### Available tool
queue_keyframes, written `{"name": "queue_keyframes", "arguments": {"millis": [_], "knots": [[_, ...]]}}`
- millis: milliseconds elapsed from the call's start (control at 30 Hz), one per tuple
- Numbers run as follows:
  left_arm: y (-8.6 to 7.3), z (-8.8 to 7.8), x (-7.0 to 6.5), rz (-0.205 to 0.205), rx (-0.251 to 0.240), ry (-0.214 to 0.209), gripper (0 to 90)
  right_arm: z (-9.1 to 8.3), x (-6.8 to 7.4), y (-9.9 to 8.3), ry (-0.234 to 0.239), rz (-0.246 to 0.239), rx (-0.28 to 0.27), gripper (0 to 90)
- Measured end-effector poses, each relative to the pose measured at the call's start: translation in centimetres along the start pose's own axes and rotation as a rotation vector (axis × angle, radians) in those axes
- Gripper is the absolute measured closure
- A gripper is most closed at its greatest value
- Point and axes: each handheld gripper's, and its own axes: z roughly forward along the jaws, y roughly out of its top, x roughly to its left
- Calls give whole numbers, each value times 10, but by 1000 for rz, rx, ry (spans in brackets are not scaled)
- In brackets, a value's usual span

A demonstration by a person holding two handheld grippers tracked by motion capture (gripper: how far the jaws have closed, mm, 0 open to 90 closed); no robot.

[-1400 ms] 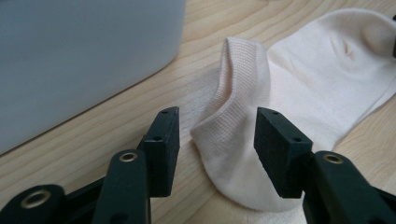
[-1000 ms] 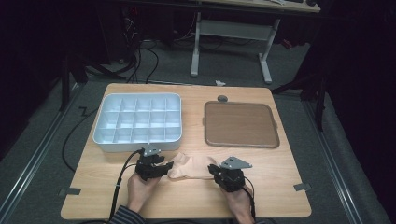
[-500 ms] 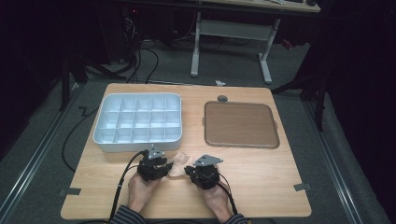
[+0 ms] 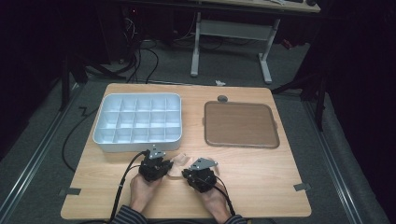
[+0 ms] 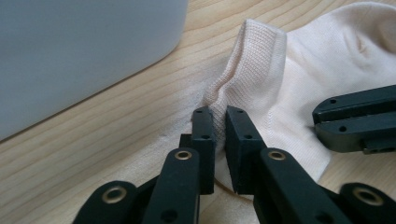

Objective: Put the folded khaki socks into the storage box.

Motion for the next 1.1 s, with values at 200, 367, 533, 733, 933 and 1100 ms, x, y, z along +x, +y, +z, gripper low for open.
{"name": "queue_keyframes", "arguments": {"millis": [200,367,533,733,933,1100], "knots": [[0,0,4,-32,-4,-40,848,0,0,0,1,-5,-3,835],[1,-6,6,-45,-27,-69,851,0,0,0,11,3,0,793],[2,-12,6,-53,-48,-93,852,-3,-2,0,16,22,-5,749],[3,-17,5,-44,-61,-100,852,-15,-12,1,-1,65,-43,809],[8,-24,1,-33,-76,-112,852,-13,-17,-1,-24,82,-22,857],[11,-28,0,-20,-85,-117,853,-10,-17,-1,-31,79,-10,864]]}}
